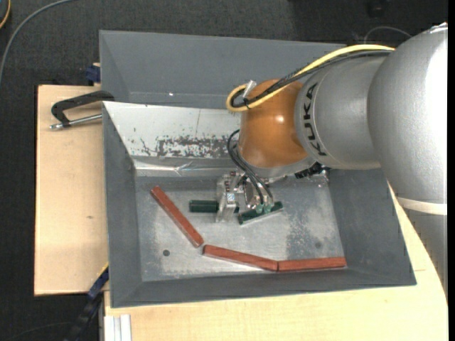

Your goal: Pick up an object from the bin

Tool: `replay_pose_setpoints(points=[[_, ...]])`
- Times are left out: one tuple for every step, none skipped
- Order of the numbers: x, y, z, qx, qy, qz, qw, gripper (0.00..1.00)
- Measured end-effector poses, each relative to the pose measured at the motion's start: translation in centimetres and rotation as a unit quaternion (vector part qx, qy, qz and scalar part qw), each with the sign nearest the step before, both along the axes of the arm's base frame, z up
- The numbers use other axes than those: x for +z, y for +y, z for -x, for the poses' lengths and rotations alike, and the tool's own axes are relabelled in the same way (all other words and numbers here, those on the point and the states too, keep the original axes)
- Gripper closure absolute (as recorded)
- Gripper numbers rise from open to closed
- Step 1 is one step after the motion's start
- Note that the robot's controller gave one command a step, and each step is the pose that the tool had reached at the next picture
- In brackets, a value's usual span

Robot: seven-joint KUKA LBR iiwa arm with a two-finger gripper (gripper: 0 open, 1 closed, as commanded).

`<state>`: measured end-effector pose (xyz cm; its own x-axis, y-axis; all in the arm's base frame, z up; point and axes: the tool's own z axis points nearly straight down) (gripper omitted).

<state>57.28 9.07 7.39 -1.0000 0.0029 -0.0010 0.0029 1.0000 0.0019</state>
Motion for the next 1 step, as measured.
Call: replay_pose_setpoints(points=[[17.74,0.87,-1.05,-0.023,-0.007,-0.001,0.9997,1.0]])
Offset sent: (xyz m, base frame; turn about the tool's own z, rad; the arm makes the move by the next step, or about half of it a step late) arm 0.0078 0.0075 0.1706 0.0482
